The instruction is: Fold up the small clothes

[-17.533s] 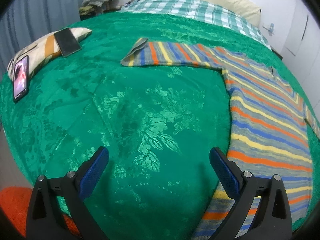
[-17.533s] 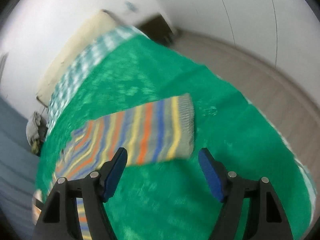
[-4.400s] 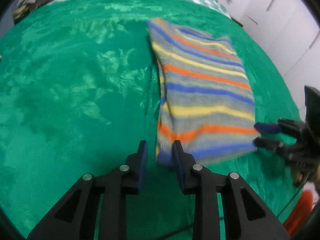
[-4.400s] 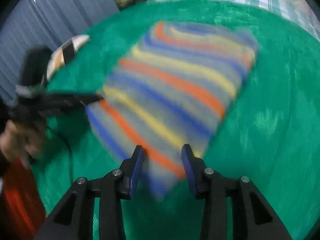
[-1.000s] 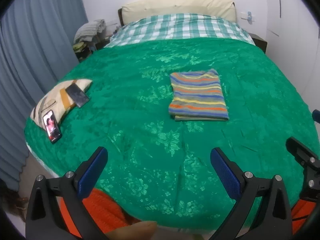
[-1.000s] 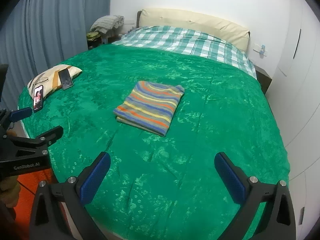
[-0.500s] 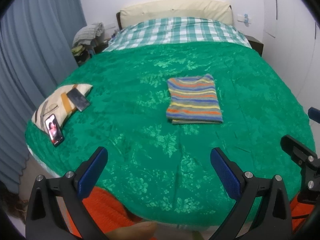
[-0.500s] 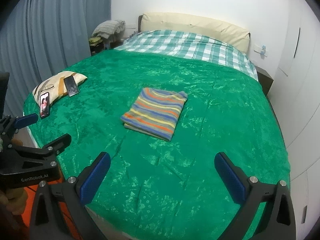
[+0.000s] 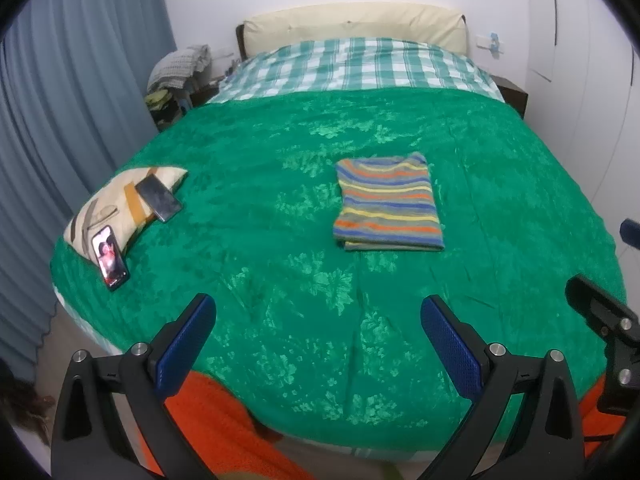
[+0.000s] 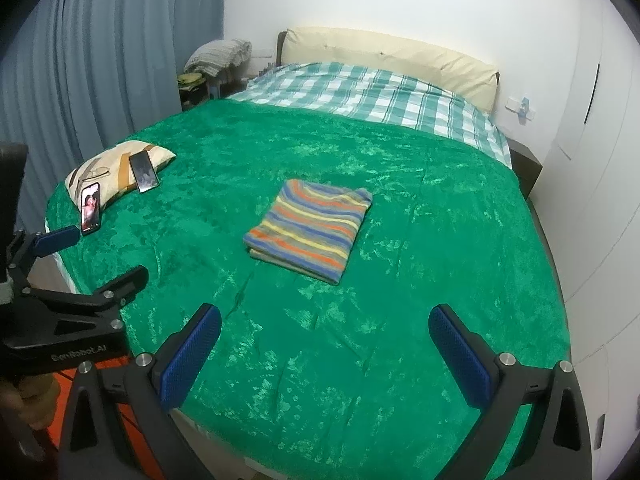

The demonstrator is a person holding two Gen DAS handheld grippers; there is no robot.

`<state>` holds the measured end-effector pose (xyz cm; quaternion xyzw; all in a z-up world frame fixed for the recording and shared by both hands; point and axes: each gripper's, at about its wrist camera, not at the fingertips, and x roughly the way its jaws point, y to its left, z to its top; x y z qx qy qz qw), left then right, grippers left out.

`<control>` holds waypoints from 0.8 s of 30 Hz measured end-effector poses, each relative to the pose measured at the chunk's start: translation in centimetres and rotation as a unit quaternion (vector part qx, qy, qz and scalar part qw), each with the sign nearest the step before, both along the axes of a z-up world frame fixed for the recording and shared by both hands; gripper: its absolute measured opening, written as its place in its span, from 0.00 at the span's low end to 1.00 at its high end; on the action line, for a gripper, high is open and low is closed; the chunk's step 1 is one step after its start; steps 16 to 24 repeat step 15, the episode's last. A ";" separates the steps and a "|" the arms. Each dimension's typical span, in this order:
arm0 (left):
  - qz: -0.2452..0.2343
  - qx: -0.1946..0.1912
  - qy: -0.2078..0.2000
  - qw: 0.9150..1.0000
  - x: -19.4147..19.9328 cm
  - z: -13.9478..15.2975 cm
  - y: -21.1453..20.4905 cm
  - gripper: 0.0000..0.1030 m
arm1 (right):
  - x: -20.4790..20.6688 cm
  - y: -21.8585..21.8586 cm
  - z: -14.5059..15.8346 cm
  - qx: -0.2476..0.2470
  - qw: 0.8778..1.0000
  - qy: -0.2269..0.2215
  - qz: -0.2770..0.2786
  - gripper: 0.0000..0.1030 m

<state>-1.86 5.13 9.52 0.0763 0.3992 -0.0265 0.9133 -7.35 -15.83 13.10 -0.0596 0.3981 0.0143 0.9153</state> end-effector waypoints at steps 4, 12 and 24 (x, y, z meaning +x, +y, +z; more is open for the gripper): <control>0.003 -0.001 -0.003 1.000 -0.2 0.0 -0.1 1.00 | 0.0 -0.2 -0.3 -0.001 1.000 0.005 -0.002 0.99; 0.008 -0.001 -0.005 1.000 -0.3 -0.1 -0.4 0.99 | 0.1 -0.4 -0.4 -0.001 1.000 0.002 -0.003 0.99; 0.013 -0.002 -0.005 1.000 -0.2 0.0 -0.2 0.99 | 0.1 -0.4 -0.4 -0.001 1.000 0.002 -0.003 0.99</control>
